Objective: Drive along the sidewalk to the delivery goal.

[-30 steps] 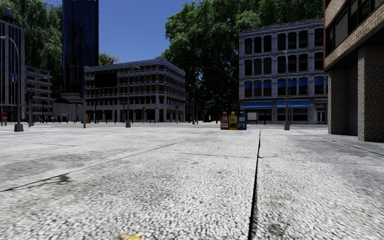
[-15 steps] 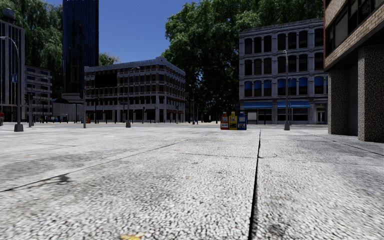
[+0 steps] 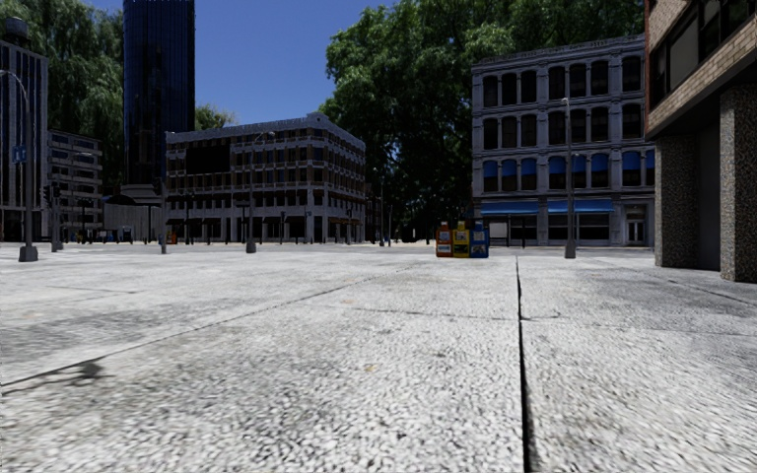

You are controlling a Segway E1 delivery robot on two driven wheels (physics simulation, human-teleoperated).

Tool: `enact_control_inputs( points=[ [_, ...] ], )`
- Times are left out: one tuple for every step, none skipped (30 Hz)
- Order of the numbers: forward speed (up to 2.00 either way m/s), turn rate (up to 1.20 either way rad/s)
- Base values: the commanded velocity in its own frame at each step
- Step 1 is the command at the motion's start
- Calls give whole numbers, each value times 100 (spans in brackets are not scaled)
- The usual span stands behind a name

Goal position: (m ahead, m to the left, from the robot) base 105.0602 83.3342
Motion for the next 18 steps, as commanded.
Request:
enact_control_inputs(
  points=[
    [200, 5],
    [200, 13],
    [200, 21],
    [200, 21],
    [200, 25],
    [200, 28],
    [200, 28],
    [200, 29],
    [200, 29],
    [200, 29],
    [200, 31],
    [200, 34],
    [200, 34],
    [200, 36],
    [200, 37],
    [200, 39],
    [200, 39],
    [200, 39]
  ],
)
